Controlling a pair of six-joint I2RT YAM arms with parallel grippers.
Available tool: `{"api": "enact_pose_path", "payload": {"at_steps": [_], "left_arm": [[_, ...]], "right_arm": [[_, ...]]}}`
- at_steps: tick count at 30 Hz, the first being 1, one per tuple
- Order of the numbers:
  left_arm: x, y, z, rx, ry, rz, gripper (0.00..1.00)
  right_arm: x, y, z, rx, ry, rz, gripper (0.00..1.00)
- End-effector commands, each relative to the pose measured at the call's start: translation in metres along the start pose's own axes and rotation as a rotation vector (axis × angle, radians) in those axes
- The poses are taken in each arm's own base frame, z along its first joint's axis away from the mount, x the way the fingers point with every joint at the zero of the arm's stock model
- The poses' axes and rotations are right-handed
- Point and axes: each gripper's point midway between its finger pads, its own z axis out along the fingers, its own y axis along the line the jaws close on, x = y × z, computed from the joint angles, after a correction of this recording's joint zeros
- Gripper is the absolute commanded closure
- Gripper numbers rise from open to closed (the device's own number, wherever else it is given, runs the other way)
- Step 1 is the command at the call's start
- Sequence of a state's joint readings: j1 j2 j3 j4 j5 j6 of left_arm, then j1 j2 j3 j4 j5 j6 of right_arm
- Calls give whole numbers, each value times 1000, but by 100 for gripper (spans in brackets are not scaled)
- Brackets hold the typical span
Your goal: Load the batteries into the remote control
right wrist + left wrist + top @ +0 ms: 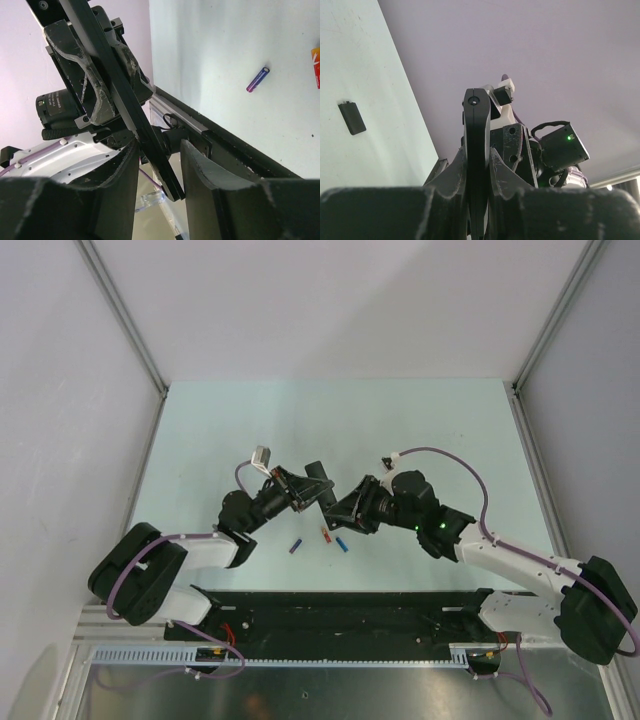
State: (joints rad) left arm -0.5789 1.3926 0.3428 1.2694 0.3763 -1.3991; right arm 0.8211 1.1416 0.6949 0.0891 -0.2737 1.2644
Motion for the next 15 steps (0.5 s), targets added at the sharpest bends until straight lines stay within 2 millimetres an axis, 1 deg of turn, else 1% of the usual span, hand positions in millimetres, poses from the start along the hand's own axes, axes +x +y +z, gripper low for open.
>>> {"api": "enact_pose_path", "payload": {"at_steps": [1,2,3,5,6,9,11,12,13,14,15], "left_arm": [[-17,-56,3,198,-60,70,100],[-16,-55,3,195,-60,70,100],[-16,-53,3,191,-60,70,100],[-15,-49,2,181,-59,68,100],[-15,-47,2,175,-59,68,100],[-13,-41,1,160,-55,62,100],[-13,-38,1,153,-53,60,100],[-13,-38,1,152,-55,59,100],[-14,-37,0,150,-56,60,100],[-14,-37,0,151,-56,60,100],[-16,-37,-2,150,-52,59,100]], "right_arm": [[15,-14,1,37,52,-1,55],[15,-11,0,27,49,-5,50],[14,-7,-3,12,43,-13,39],[11,0,-5,-10,27,-20,30],[9,5,-8,-25,20,-25,23],[2,20,-16,-64,-6,-46,13],[-2,24,-20,-64,-18,-69,10],[-5,36,-24,-89,-24,-87,8],[-5,41,-30,-90,-27,-113,7],[-7,42,-34,-73,-37,-170,6],[-13,59,-43,-90,-65,-224,5]]}}
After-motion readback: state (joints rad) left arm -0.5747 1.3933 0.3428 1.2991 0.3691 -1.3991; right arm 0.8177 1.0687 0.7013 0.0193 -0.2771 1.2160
